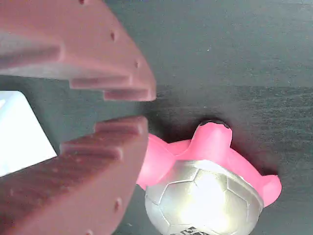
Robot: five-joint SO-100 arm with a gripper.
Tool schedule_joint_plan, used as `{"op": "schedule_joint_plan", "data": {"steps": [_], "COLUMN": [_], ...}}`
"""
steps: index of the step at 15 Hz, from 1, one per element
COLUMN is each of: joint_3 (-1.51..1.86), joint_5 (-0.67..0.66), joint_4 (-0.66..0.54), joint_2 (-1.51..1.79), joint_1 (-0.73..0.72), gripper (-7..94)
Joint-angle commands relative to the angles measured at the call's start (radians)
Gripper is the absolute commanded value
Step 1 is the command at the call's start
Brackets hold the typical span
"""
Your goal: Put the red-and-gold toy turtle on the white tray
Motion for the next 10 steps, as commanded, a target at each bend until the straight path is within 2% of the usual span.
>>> {"op": "schedule_joint_plan", "data": {"steps": [1,2,4,5,8,10], "joint_3": [-0.012,-0.012,-0.080,-0.163,-0.448,-0.612], "joint_5": [0.014,0.040,0.078,0.114,0.244,0.339], "joint_4": [0.005,-0.021,-0.179,-0.209,-0.155,-0.078], "joint_2": [0.006,-0.018,-0.196,-0.313,-0.663,-0.831], "joint_1": [0.002,0.011,0.040,0.043,0.037,0.038], "gripper": [0,0,0,0,0,0]}}
